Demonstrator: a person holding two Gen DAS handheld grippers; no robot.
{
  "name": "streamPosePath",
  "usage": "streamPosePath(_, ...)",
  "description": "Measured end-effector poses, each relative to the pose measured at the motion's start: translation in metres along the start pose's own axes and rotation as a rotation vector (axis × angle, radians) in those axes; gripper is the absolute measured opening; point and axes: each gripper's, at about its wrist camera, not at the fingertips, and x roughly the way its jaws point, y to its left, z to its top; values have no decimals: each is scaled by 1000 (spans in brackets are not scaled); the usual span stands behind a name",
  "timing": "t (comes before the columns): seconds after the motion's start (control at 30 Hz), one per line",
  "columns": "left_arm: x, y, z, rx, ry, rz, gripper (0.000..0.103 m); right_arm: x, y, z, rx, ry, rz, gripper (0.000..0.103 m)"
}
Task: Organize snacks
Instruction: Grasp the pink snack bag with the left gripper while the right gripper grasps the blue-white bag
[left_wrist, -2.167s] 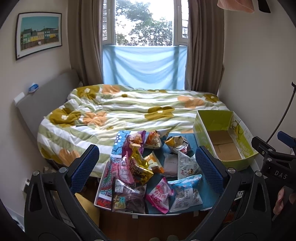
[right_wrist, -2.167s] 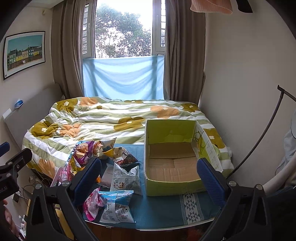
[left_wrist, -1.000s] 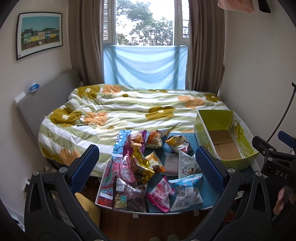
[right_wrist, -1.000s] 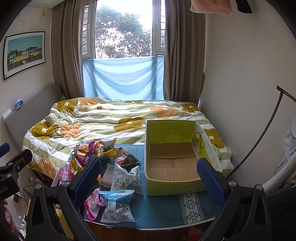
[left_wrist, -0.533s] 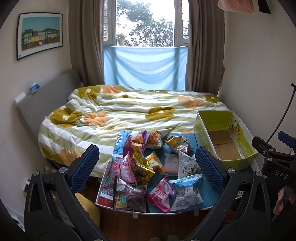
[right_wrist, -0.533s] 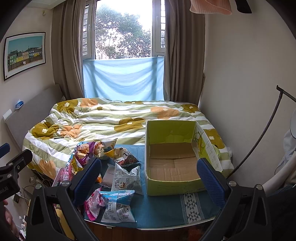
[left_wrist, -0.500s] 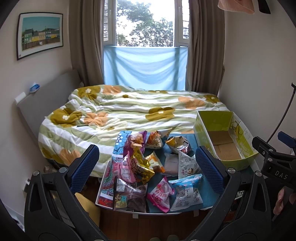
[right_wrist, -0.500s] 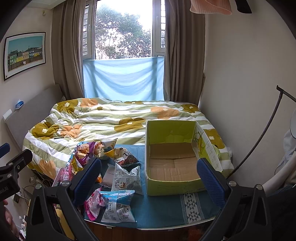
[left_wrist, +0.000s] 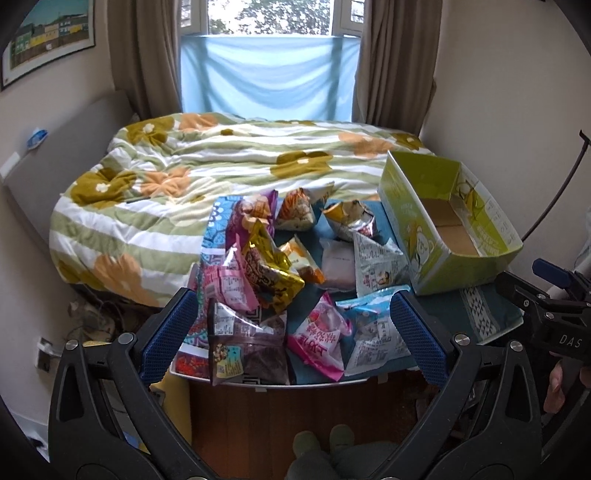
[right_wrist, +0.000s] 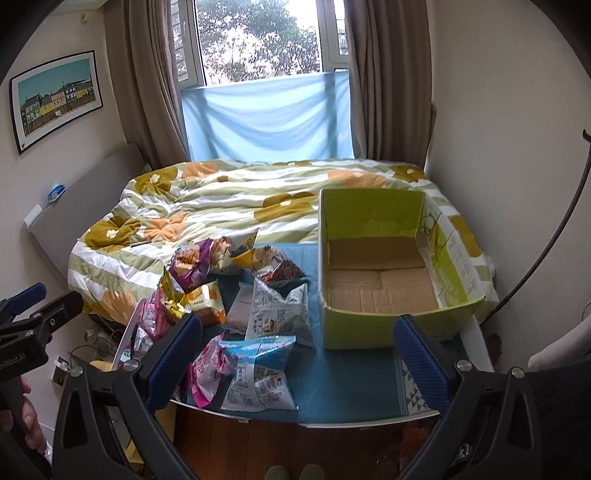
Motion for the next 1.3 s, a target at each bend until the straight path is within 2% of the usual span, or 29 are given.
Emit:
streamPosePath(0.23, 66, -15, -36, 67, 109, -28, 102, 55, -16, -31, 5, 128, 71, 103)
streamPosePath(0.43, 117, -32, -48, 120, 188, -30, 102, 104, -22, -44, -4, 215, 173, 103)
streamPosePath(0.53, 140, -40, -56, 164, 225, -35, 95, 125, -21, -52, -17, 250, 221, 103)
streamPosePath(0.6, 154, -45, -60, 201, 253, -25, 85, 137, -20, -58, -20, 280, 247, 103)
streamPosePath(0.77, 178, -57, -69, 275, 295, -20, 81, 161, -19, -67, -21, 332, 283, 103)
streamPosePath(0.8, 182, -57, -69, 283, 304, -22, 77, 164, -19, -68, -21, 338, 287, 103)
streamPosePath(0.97, 202, -58, -75, 285, 364, -31, 62, 177, -16, -71, -16, 352, 307, 103)
streamPosePath(1.0, 205, -59, -75, 283, 370, -32, 61, 179, -15, -71, -17, 353, 310, 103)
streamPosePath(1.07, 209, -60, -76, 291, 370, -19, 61, 184, -15, -72, -12, 356, 323, 103)
streamPosePath(1.17, 216, -67, -77, 334, 384, 14, 48, 190, -16, -72, -1, 354, 341, 103)
streamPosePath(1.3, 220, -71, -82, 324, 387, 7, 43, 195, -15, -70, 11, 351, 367, 103)
